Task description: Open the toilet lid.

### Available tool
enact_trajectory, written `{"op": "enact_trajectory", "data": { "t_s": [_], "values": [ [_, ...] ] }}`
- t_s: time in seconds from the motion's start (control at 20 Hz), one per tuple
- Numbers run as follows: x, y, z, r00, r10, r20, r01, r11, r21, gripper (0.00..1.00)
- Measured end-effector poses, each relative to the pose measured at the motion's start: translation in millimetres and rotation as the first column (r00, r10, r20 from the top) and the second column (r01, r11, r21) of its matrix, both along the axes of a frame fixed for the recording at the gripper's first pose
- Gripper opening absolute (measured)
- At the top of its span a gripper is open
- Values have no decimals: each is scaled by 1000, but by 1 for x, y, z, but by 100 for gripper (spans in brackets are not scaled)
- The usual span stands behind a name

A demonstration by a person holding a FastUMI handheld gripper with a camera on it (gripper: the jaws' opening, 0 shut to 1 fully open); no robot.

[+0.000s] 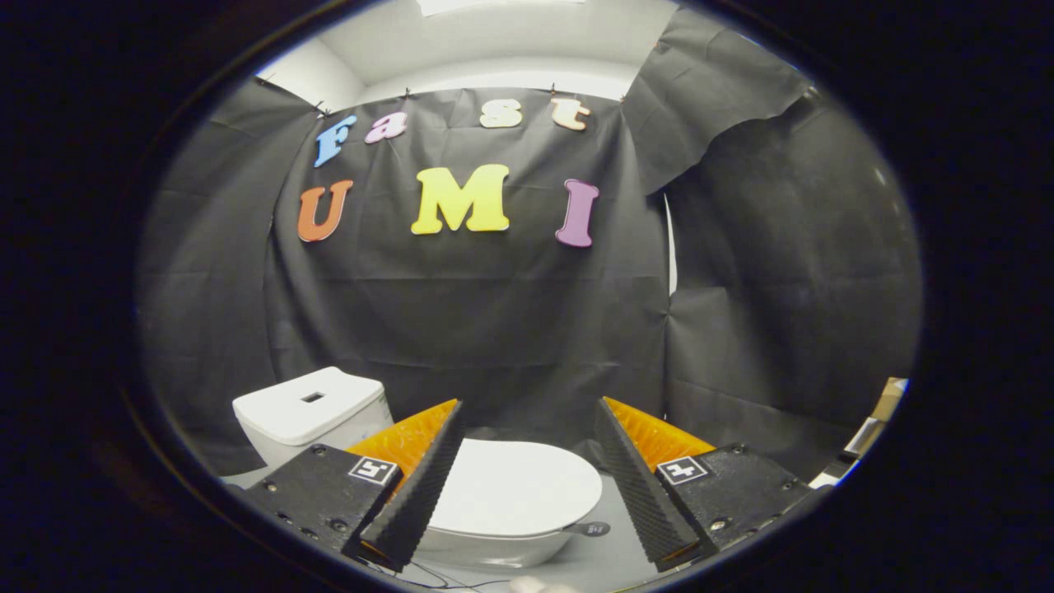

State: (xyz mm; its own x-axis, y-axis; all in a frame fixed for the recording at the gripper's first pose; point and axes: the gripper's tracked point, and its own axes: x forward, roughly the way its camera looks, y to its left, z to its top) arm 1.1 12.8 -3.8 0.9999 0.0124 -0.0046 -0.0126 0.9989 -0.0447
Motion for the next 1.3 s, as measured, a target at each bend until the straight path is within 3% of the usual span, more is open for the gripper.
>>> {"op": "enact_trajectory", "data": {
  "t_s": [0.4, 0.8, 1.1, 1.3],
  "values": [
    [16, -6, -12, 999, 18, -31, -16, 999, 49, 99],
    [55, -35, -61, 988, 63, -138, -48, 993, 107, 100],
    [96, -55, -94, 958, 160, -237, -101, 965, 240, 99],
    [117, -77, -124, 932, 188, -310, -76, 938, 339, 99]
  ]
}}
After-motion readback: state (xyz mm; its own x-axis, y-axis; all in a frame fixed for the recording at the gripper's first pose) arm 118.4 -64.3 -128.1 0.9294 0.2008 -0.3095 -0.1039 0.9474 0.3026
